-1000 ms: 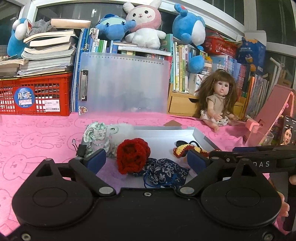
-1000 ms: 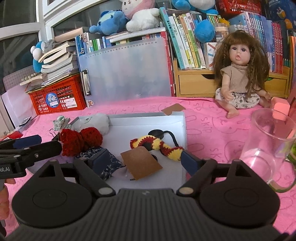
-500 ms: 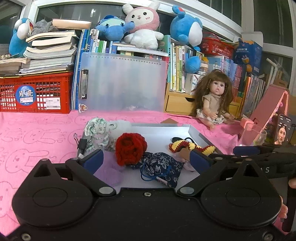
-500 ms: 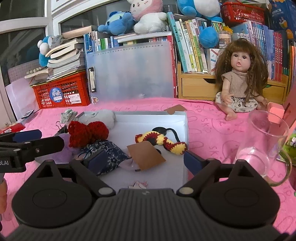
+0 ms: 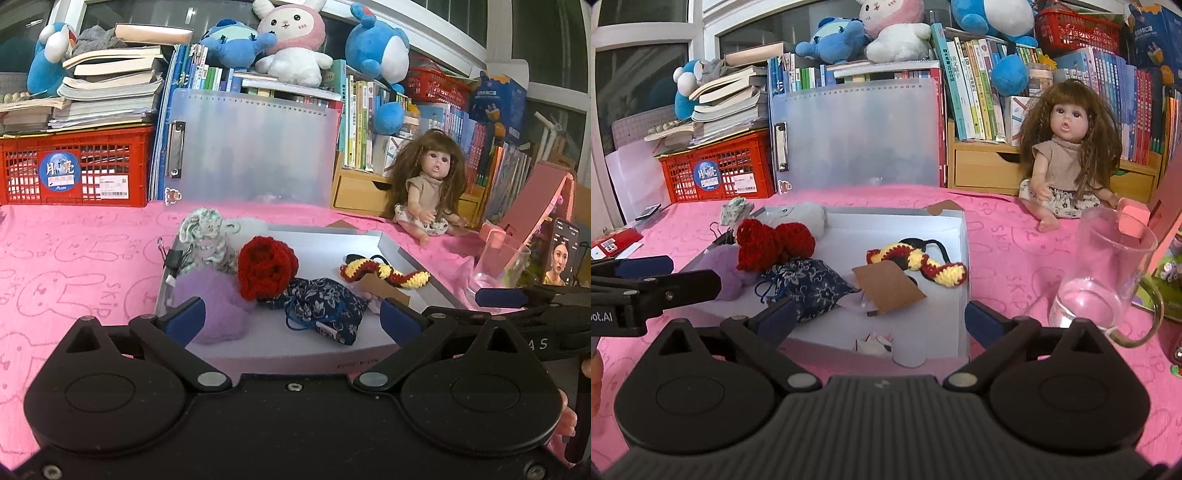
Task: Organize objects
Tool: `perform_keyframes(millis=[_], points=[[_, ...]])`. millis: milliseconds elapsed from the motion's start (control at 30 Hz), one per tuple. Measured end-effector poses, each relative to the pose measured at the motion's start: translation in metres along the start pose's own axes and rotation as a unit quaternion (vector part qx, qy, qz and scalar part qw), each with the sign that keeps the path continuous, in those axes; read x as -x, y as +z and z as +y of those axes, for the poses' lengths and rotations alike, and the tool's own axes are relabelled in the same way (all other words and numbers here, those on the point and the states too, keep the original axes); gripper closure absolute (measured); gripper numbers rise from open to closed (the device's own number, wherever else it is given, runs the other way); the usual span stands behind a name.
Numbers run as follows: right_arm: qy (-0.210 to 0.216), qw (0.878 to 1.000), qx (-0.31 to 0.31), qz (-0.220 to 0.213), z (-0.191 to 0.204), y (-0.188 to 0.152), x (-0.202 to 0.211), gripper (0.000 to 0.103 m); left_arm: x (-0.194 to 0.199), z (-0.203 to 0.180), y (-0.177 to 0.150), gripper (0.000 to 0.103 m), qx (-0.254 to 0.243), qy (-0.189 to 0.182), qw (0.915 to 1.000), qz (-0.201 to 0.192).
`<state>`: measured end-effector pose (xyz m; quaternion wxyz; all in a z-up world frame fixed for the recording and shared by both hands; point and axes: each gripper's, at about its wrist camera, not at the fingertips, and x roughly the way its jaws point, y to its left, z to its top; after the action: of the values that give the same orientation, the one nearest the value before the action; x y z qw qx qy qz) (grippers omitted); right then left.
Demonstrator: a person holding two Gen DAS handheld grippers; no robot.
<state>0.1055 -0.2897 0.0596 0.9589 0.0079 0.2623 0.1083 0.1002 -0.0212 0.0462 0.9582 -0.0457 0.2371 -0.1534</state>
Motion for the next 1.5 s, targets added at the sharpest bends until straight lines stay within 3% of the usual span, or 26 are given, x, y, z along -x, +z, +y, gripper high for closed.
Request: perform_keyframes(millis=[567, 1233, 1500], points=[[-0.02, 1.0, -0.004, 0.013, 0.009, -0.021, 0.009, 0.0, 0.006, 0.005, -0.02, 0.0, 0.001, 0.02, 0.9993, 0.031], [-0.051, 0.997, -0.013, 0.056, 0.012, -0.038, -0.01, 0.0, -0.021, 0.006, -0.036, 0.0, -0.001, 0.084, 0.9914, 0.1], [-0.058, 0.996, -0.007, 0.063, 0.014, -0.04, -0.017, 0.0, -0.026, -0.002, -0.041, 0.0, -0.033, 0.111, 0.9886, 0.096]])
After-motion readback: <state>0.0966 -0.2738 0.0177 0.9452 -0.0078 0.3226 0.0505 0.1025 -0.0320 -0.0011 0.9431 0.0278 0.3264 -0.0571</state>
